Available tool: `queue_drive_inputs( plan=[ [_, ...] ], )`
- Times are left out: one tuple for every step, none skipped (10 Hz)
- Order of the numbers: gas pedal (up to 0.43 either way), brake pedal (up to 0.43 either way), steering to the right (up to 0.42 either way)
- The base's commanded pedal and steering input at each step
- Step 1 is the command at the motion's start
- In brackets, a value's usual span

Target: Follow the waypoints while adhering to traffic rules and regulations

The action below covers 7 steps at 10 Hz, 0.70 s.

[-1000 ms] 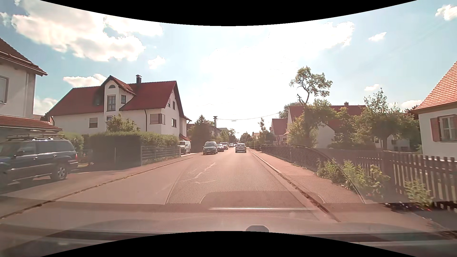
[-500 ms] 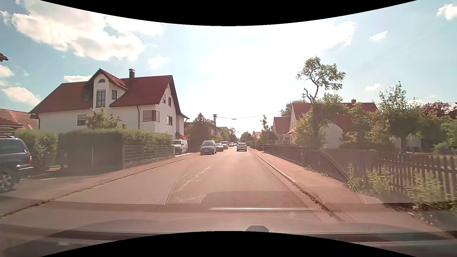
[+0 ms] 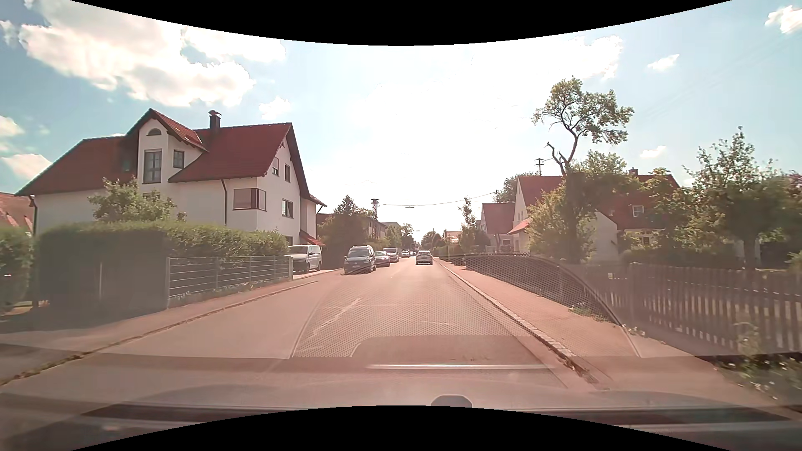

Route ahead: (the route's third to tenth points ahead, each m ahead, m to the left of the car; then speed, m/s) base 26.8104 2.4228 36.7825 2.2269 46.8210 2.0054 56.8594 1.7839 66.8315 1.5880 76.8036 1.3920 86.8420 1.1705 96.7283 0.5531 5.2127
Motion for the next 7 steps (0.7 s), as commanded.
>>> queue_drive_inputs(
  plan=[
    [0.157,0.000,0.000],
    [0.157,0.000,0.000],
    [0.157,0.000,0.000],
    [0.157,0.000,0.000],
    [0.157,0.000,0.000],
    [0.157,0.000,0.000],
    [0.157,0.000,-0.001]
  ],
)
